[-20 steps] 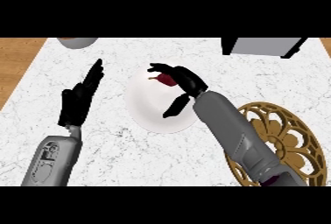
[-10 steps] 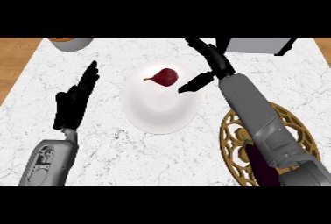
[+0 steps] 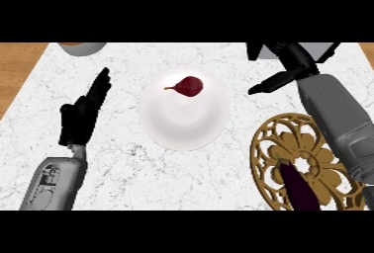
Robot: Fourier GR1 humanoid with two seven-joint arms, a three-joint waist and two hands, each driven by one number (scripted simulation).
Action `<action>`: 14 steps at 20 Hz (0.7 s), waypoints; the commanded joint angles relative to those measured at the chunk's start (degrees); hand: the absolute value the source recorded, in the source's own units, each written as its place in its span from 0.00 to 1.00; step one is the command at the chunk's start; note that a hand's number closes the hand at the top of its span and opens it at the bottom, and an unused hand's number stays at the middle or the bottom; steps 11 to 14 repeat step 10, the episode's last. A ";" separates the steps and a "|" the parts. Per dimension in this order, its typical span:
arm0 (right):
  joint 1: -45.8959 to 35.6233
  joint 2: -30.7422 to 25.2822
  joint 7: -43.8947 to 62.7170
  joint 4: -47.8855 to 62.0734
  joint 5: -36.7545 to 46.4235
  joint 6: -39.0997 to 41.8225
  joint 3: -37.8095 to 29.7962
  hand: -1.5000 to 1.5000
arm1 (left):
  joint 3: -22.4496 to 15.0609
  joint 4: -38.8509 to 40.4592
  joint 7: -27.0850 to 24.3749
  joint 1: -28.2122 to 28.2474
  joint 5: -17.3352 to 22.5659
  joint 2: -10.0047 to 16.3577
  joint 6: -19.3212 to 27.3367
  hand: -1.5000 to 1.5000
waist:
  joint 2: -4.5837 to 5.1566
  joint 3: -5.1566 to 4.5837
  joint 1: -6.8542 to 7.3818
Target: Pick the pear from the placemat and place it in the plate
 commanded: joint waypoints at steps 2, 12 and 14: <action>-1.13 -5.17 -2.61 2.79 0.42 3.56 -0.94 0.00 | -1.81 -1.55 1.42 -0.27 -1.57 -1.85 1.62 0.50 | 0.38 0.08 1.06; 0.51 -7.30 -6.56 5.01 1.27 5.78 -1.08 0.00 | -0.13 0.52 1.56 -2.51 0.02 -0.38 -0.41 0.50 | 0.91 0.13 1.66; 0.51 -7.30 -6.56 5.01 1.27 5.78 -1.08 0.00 | -0.13 0.52 1.56 -2.51 0.02 -0.38 -0.41 0.50 | 0.91 0.13 1.66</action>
